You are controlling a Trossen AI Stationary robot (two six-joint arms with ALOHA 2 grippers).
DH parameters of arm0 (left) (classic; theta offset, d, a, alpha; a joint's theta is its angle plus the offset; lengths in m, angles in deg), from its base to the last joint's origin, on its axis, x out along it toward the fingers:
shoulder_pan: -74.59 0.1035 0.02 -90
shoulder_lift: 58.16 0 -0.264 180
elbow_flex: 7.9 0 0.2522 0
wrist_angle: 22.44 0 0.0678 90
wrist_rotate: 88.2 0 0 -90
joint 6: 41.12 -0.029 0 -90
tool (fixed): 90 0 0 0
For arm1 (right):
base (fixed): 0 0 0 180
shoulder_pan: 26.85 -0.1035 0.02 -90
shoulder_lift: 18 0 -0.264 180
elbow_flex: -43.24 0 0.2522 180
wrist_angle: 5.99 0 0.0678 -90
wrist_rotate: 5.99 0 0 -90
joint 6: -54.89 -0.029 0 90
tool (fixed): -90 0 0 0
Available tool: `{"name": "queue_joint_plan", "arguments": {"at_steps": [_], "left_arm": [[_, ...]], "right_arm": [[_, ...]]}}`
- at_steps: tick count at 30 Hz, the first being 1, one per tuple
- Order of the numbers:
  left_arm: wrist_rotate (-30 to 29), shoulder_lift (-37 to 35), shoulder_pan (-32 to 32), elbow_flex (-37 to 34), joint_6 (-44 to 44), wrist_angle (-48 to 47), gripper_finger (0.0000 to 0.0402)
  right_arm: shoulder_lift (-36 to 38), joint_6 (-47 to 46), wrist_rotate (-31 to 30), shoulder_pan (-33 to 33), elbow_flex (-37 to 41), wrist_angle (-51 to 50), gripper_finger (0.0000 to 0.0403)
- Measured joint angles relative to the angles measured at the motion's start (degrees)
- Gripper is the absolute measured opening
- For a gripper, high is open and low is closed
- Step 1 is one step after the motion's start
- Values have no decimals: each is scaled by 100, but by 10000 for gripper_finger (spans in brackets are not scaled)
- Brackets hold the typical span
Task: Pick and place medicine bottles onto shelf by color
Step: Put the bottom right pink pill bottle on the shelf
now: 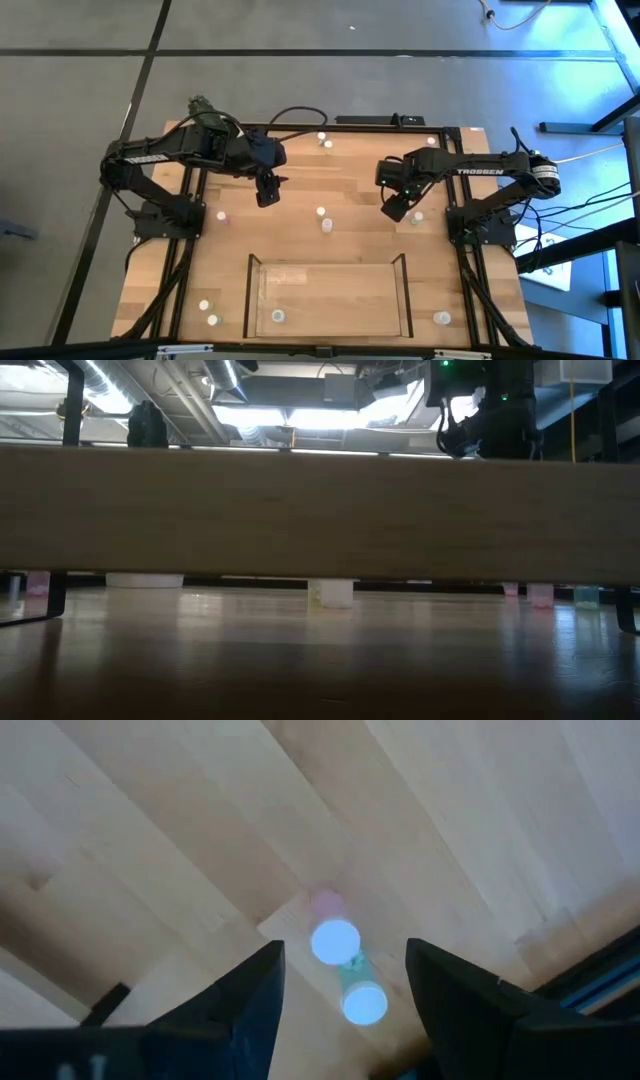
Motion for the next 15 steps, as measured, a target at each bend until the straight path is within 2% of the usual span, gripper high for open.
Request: {"name": "queue_joint_plan", "arguments": {"at_steps": [15], "left_arm": [[0, 0, -2, 0, 0, 2, 231]], "right_arm": [[2, -1, -2, 0, 0, 191, 211]]}}
